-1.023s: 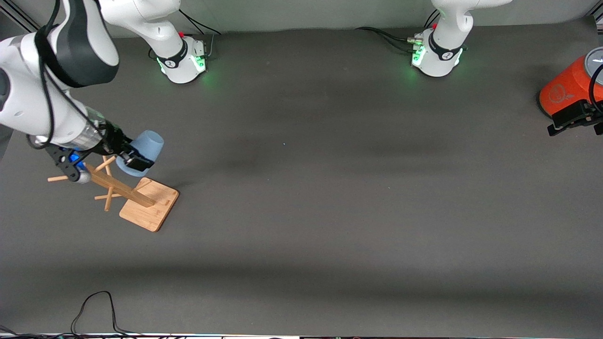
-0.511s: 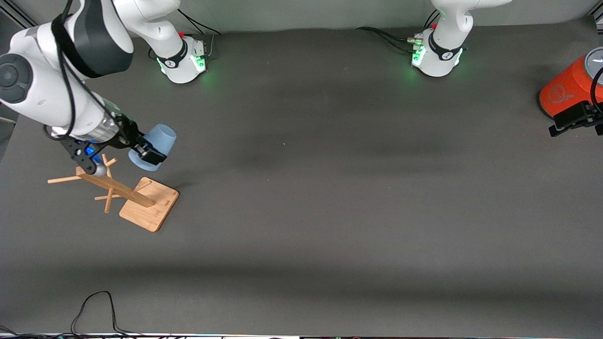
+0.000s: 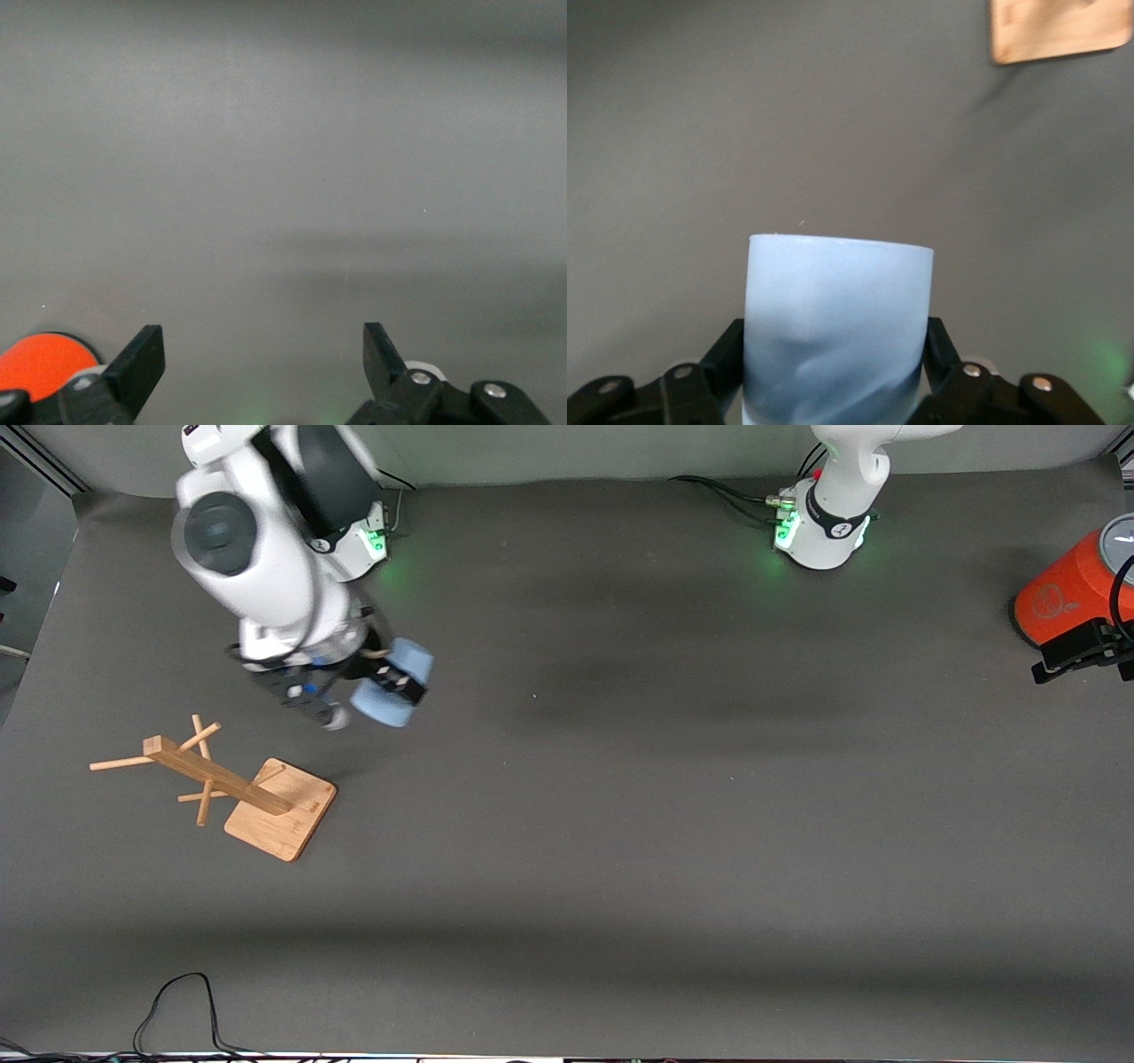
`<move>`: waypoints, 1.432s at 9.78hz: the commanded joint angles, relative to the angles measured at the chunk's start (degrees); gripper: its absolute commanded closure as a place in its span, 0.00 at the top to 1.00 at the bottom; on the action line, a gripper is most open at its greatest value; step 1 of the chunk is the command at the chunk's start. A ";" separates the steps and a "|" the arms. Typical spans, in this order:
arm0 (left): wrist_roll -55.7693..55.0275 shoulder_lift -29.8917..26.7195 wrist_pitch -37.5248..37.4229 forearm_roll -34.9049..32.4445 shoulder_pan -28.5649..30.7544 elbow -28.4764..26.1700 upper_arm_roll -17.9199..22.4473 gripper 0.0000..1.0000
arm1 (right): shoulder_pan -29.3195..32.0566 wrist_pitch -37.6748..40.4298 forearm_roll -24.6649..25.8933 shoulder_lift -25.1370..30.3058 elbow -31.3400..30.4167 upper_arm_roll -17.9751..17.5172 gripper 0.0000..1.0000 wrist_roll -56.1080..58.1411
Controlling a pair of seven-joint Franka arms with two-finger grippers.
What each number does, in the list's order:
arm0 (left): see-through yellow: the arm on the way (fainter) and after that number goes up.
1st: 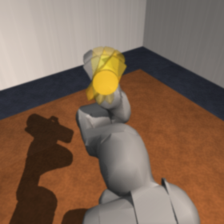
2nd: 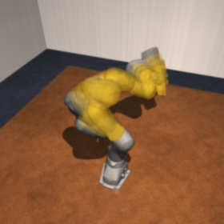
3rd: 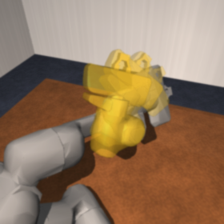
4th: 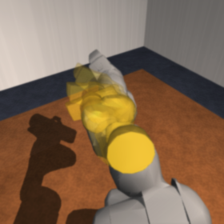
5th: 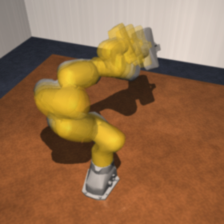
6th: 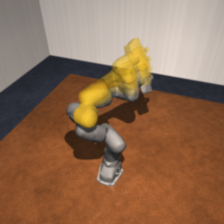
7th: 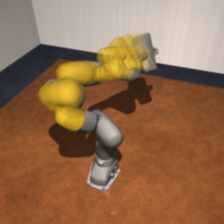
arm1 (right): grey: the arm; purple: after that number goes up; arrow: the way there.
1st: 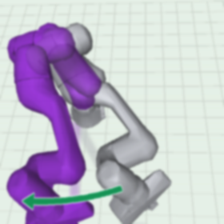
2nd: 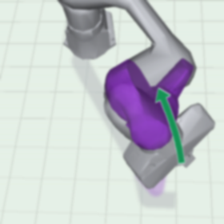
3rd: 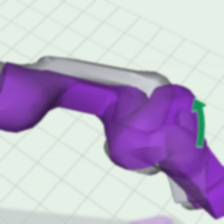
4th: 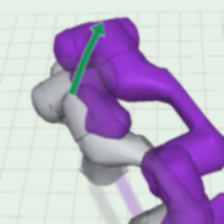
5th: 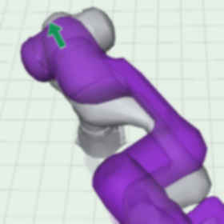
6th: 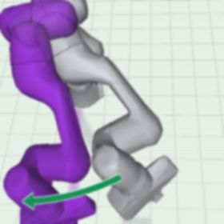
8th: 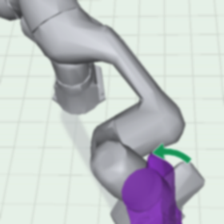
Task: Rotate and upright cup with both arms
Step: 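Carry the blue cup to the table middle with the right gripper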
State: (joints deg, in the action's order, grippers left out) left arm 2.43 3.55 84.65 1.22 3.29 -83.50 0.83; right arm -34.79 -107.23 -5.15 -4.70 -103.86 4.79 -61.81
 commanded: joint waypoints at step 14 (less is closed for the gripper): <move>1.26 4.09 -0.45 -2.54 -0.13 -1.58 0.22 1.00 | -22.52 -20.65 4.72 -34.22 16.57 0.75 0.65 -76.95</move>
State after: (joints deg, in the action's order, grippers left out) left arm 2.81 7.60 84.55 -0.32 3.44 -84.97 1.08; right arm -56.72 -128.33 -1.41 -36.33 -90.47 4.86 -134.04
